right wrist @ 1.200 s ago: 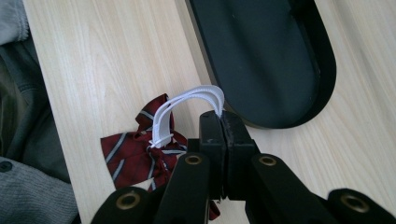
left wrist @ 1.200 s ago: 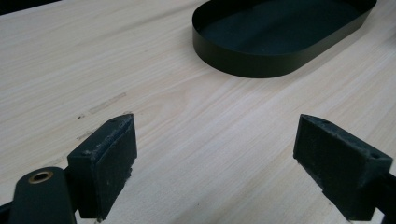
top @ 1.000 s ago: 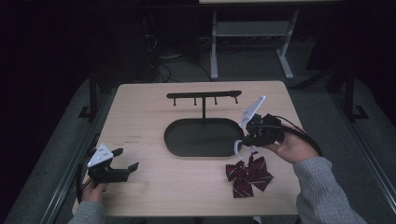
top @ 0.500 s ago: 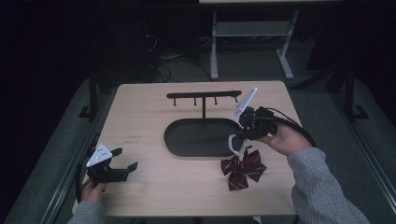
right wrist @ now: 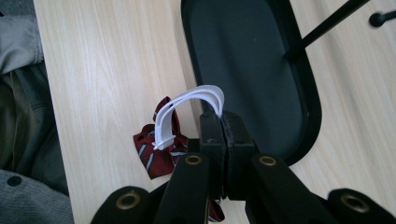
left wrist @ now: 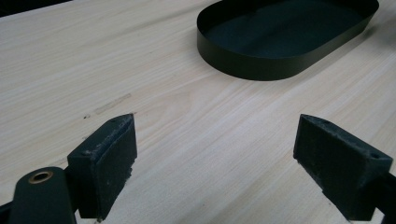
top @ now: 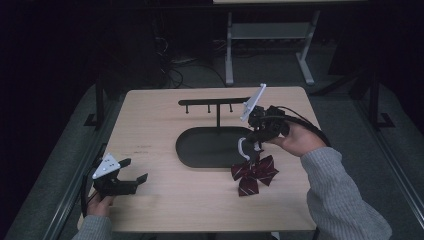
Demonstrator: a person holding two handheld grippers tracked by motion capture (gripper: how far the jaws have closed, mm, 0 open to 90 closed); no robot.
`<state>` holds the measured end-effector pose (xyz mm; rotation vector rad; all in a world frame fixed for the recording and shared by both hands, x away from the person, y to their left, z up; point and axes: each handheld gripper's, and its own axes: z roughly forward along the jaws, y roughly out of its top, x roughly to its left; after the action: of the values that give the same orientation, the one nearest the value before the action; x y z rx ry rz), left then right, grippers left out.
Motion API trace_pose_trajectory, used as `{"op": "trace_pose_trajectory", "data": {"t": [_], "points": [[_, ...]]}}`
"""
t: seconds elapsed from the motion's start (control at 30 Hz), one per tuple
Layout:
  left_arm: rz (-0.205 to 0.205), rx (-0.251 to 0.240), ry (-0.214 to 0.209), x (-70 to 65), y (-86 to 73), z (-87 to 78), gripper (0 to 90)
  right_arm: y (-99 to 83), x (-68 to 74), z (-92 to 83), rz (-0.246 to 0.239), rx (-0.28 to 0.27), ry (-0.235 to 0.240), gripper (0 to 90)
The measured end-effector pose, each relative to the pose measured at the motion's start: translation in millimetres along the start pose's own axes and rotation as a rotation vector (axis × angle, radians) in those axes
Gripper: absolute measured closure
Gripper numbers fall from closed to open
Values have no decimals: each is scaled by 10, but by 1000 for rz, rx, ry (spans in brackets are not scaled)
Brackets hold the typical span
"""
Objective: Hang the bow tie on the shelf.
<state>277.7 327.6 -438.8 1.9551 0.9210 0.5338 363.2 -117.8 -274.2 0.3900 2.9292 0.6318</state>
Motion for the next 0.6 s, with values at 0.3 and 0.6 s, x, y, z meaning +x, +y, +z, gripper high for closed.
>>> {"op": "trace_pose_trajectory", "data": {"t": [0.3, 0.6], "points": [[-1, -1, -1, 0, -2, 4, 129, 83, -96, 7, -2, 0, 6, 883], [-7, 3, 1, 4, -4, 2, 129, 159, -176, 22, -10, 3, 17, 883]]}}
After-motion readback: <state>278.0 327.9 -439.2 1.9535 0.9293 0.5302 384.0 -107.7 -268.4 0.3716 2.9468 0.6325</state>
